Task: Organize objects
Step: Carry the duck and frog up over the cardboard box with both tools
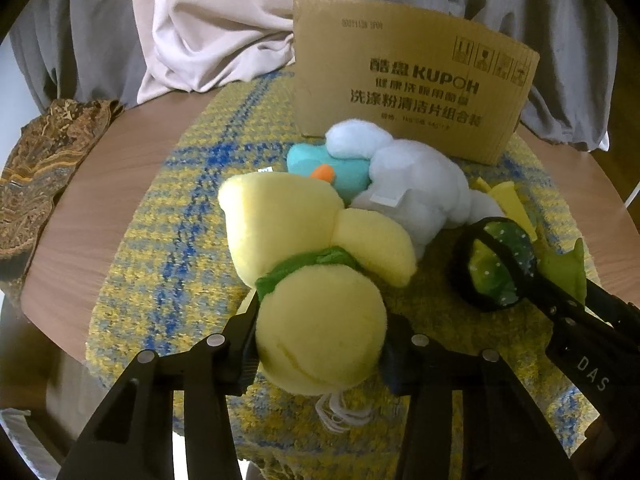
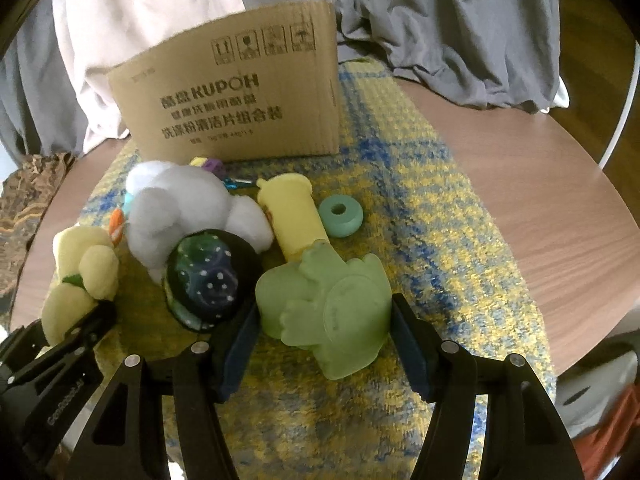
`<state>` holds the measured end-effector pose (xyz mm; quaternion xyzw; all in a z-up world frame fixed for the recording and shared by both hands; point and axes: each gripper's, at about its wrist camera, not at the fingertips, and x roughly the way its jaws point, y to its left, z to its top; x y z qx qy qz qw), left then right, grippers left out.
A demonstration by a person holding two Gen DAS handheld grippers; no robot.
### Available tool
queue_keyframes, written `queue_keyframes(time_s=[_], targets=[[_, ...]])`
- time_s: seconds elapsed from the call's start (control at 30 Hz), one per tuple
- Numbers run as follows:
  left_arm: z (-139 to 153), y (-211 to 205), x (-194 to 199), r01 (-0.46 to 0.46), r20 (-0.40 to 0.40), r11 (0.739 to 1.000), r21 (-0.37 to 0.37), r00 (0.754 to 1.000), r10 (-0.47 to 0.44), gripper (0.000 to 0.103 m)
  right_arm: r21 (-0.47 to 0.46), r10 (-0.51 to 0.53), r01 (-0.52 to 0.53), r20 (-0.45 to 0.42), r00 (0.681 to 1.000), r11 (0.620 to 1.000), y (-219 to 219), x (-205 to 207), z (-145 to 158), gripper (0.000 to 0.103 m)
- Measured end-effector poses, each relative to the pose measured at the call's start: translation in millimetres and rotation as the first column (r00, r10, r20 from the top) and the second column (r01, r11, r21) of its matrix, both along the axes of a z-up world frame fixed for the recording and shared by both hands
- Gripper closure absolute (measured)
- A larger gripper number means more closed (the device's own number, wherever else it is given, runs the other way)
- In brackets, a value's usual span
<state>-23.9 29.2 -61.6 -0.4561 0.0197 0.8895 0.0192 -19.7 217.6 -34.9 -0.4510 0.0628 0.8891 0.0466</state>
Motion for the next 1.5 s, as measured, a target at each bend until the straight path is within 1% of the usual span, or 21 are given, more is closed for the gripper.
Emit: queue_keyframes(time_s=[0.37, 0.6, 1.0, 1.5], targets=[[27.7, -6.3, 11.8, 0.001, -0.057, 1.0, 0.019, 0.998, 0.0, 0.057, 0.009, 0.013, -0.012, -0.067, 0.998, 1.0, -8.1, 12.1, 30.2, 0.039], [43.2, -6.9, 9.0, 0.012, -0.092, 1.0, 0.02, 0.996, -0.01, 0.057, 0.015, 0.015, -0.013, -0.096, 0.995, 1.0, -8.8, 13.6, 45.0, 0.039], [67.8, -11.0, -2.5, 0.012, -0.14, 1.0, 0.024, 0.99, -0.008, 0.057, 0.036, 0.035, -0.03, -0.151, 0.988, 0.999, -16.4, 7.0, 71.2, 0.039], [97.0, -7.1, -18.9, 0.044, -0.198, 0.999, 0.025, 0.979, -0.038, 0.056, 0.062, 0.041, -0.028, -0.223, 0.974, 0.998, -18.1, -4.4, 106.0, 0.039]])
